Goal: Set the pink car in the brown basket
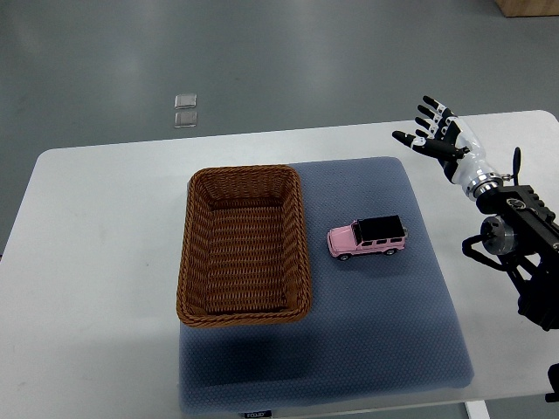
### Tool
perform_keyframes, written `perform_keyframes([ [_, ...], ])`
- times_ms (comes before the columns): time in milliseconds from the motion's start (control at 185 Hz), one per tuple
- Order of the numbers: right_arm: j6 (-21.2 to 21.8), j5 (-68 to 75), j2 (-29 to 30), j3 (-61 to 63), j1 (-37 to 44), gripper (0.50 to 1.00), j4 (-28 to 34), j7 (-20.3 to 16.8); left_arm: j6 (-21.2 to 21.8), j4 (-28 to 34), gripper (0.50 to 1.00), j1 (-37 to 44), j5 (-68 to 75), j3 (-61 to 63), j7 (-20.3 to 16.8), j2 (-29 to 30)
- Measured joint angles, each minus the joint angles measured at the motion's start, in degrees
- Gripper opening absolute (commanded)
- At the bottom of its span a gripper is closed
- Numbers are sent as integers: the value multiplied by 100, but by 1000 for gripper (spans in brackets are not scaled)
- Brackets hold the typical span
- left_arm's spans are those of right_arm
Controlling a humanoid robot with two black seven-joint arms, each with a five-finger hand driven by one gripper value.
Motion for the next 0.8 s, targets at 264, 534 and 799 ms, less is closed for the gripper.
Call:
perform_keyframes([
  [264,291,-390,-583,-491,124,946,141,102,-1,0,1000,5,0,0,0,0],
  [534,322,-2152,-1196,-1692,571,946,343,458,-3,0,1000,-3,0,-31,0,0],
  [799,612,-2403,-1916,-2846,955,946,1091,498,-4,0,1000,-3,0,-3,0,0],
])
